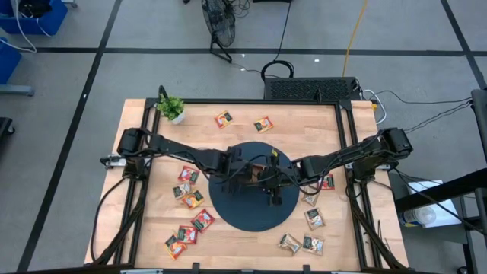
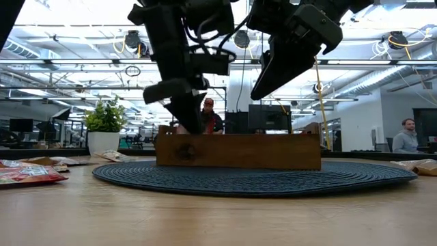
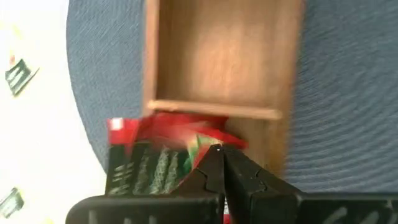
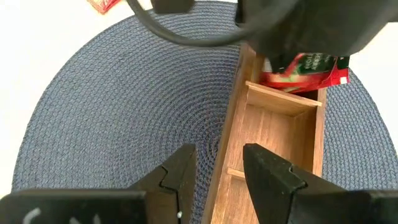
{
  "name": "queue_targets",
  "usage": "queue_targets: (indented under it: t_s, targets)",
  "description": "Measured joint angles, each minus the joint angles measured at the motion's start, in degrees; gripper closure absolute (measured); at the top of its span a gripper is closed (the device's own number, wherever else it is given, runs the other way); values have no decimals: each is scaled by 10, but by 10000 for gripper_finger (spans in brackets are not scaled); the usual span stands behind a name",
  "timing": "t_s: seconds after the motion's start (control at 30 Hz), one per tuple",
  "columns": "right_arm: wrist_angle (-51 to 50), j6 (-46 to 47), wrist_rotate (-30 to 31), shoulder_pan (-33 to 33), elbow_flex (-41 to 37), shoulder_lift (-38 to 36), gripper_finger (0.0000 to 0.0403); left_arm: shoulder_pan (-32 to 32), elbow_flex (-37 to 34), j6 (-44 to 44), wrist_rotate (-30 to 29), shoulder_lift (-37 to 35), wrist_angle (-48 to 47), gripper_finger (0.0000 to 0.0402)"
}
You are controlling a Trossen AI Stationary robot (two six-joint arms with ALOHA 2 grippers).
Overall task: Pick & Place Tea
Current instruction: Put the red tea bag into the left section of the wooden organizer
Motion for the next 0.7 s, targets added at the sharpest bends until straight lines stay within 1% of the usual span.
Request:
queue_targets:
  t_s: [0.27,0.43,0.53,0.7]
  targets:
    - [-1,0,0,0,0,0,284,-10,0,-2,20,0,-2,398]
    - [-1,0,0,0,0,0,284,-10,0,-43,26,0,-21,388]
    - [-1,0,0,0,0,0,284,-10,0,-53,55,0,-32,387]
    - [-1,0,0,0,0,0,284,-10,0,-61,101,0,-35,398]
